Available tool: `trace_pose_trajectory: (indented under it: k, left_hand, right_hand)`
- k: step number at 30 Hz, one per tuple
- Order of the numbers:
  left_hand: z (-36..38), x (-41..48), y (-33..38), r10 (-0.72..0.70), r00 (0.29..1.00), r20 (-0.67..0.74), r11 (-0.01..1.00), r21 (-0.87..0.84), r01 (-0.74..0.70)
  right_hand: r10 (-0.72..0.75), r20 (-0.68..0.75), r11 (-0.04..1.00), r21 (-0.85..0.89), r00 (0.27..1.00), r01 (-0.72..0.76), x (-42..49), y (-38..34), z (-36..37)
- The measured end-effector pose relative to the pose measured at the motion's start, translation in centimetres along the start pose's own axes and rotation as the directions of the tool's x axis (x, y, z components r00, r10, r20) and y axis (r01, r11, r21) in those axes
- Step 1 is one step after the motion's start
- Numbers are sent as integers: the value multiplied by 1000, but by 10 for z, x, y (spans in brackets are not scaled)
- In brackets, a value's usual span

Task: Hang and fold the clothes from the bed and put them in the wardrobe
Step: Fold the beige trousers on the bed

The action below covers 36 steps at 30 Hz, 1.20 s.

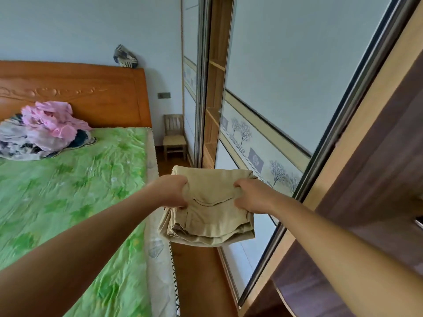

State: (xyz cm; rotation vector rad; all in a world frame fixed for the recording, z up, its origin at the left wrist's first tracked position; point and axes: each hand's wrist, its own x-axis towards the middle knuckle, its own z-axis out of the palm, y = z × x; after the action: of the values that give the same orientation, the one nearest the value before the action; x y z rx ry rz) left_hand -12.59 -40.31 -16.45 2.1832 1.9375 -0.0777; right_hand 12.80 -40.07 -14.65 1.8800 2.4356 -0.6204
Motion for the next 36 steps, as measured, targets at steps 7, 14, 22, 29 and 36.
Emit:
trace_pose_trajectory:
  k: [7,14,22,29,36]
  left_hand:
    - [-15,19,-10,-183,983,-27,983,-25,182]
    - [-37,83,-39,-255,966,-48,966,-54,253]
    - [-75,239,-120,-251,967,-54,966,-81,246]
    - [-144,357,-194,-270,963,-26,958,-105,266]
    - [-193,432,-225,-262,965,1,961,-93,261]
  right_hand:
    - [-127,61,988,-84,990,132,64,-5,-19]
    - [-176,54,973,-140,983,182,146,-22,-44]
    - [-167,5,982,-93,986,167,315,-49,-79]
    - [-166,4,983,-73,986,166,459,-91,-141]
    - [-180,-43,984,-23,983,179,536,-106,-186]
